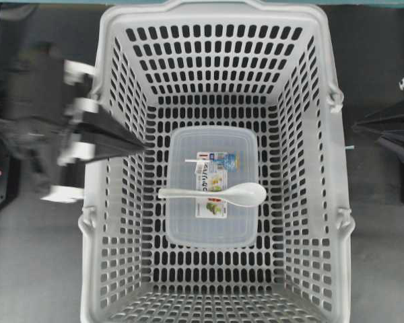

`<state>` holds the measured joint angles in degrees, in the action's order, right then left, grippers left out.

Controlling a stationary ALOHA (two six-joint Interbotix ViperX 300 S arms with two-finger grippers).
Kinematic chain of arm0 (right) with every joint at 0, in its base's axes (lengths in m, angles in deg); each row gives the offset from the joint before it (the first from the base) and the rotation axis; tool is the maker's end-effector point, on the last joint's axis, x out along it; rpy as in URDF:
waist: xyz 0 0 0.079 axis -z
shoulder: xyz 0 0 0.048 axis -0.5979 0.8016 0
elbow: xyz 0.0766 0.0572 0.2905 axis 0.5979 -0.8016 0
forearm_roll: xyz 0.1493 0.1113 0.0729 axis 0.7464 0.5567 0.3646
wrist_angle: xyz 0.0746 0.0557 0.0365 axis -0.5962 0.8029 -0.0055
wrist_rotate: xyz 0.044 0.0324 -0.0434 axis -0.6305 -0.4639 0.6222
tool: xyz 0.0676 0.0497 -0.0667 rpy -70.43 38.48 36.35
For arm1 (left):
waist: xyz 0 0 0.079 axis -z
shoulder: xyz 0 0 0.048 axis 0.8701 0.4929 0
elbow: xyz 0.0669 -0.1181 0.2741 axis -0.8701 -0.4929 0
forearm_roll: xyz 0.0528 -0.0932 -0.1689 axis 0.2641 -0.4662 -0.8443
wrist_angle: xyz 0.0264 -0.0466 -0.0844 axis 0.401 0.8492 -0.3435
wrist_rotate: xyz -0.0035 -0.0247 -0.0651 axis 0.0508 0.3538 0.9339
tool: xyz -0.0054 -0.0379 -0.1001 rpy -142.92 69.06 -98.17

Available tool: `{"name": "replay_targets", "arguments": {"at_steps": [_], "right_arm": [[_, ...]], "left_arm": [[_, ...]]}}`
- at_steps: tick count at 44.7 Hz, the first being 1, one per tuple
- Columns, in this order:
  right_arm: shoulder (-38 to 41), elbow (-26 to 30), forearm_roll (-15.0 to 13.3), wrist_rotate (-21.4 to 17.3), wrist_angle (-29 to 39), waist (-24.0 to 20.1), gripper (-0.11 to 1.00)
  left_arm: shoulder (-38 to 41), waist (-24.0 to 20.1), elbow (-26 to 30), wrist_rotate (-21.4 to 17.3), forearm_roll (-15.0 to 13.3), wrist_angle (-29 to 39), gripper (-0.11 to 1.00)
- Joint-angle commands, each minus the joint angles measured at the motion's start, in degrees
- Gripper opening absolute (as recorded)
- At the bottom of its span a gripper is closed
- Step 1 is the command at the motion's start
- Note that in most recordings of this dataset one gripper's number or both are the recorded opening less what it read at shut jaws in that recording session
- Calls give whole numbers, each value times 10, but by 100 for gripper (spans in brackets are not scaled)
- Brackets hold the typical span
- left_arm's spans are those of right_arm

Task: Pick up the chinese spoon from the shopping basket with the left arm.
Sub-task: 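Move the left gripper over the basket toward the white spoon, then lower the left gripper and close it on the spoon's handle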

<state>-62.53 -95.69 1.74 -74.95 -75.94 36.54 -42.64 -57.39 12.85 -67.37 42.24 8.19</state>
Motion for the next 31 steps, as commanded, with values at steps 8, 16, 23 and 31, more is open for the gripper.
{"name": "replay_targets", "arguments": {"at_steps": [8,16,23,31], "right_arm": [[2,12,3,0,12,7,5],[2,11,2,0,14,10,36],[2,11,2,4,14,10,69],[2,10,2,4,13,13,74]], "left_arm": [[124,1,104,-2,2,69,1],[199,10,148,-2,2,91,4],[260,11,177,6,2,117,46],[323,20,208,6,2,149,88]]}}
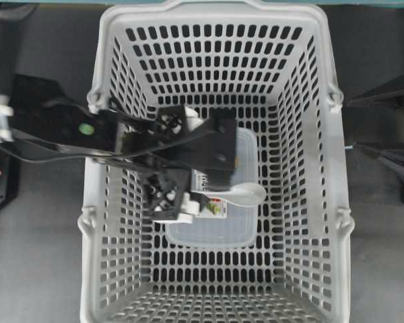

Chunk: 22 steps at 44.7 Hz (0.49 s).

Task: Pick up the chinese spoon from the shopping basket with the left arm.
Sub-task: 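Lower the left gripper and close it on the spoon's handle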

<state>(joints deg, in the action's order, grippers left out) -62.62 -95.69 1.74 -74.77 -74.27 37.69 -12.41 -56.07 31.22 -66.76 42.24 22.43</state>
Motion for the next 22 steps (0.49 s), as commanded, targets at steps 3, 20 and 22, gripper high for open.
{"name": "replay_targets", "arguments": {"at_steps": [3,20,22], "right_arm": [[2,9,2,2,-3,2,74],[-2,6,2,2,-3,2,74],[-3,4,2,2,-3,3,74]], "left_arm": [[41,12,32,0,2,6,90],[83,18,20,1,3,6,83],[86,18,18,1,2,5,83]]}}
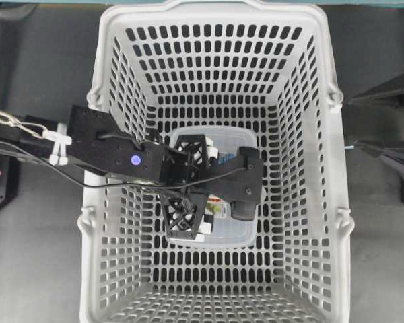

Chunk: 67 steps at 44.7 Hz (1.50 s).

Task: Pick up the chinese spoon from the shopping basket with the left arm.
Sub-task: 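Lower the left gripper and close it on the spoon's handle, then lift the spoon upward off the container with the left gripper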

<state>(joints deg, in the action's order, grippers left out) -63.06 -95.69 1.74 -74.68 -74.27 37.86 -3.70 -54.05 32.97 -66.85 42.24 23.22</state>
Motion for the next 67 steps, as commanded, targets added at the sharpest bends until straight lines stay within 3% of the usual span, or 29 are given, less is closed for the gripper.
{"name": "replay_targets", "arguments": {"at_steps": [1,8,17,19,32,47,54,67], "right_arm": [[2,4,2,1,-3,0,74],[2,2,2,1,-3,1,74],[2,2,2,-1,-4,1,74],[1,1,2,-2,-3,1,74],[2,1,2,-2,-4,2,74],[0,1,2,-2,-3,2,74],[-1,1,2,-2,-3,2,74],[-1,0,3,-2,-3,2,74]], "left_arm": [[1,-2,-1,2,2,-3,83],[3,-1,-4,-3,2,-4,72],[-6,-3,4,-5,2,-2,18],[-14,-4,10,-6,3,1,12],[-82,-4,68,3,2,47,12],[-120,-3,183,11,2,186,12],[-109,-4,243,32,2,230,12],[-99,-5,248,33,2,254,12]]}}
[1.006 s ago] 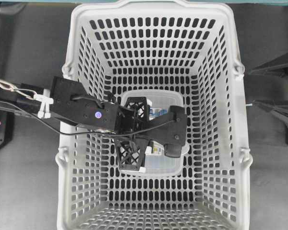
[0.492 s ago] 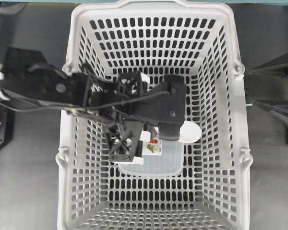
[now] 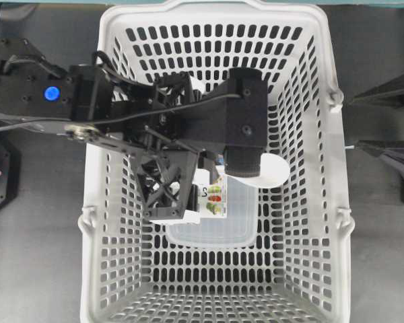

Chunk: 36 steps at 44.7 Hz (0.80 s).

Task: Pick up the chinese spoon from the shopping basket with the left arm.
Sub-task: 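Lift the spoon upward off the container with the left gripper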

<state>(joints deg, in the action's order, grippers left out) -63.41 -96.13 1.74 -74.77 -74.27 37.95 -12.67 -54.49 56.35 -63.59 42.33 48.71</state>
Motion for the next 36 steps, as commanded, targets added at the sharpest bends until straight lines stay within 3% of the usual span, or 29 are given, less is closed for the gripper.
{"name": "replay_targets", "arguments": {"at_steps": [1,36], "right_arm": [[3,4,2,-1,-4,1,74],[3,3,2,-1,-4,1,74]], "left_arm": [[-10,-1,13,1,1,-1,12],[0,-3,11,-1,1,-1,12]]}}
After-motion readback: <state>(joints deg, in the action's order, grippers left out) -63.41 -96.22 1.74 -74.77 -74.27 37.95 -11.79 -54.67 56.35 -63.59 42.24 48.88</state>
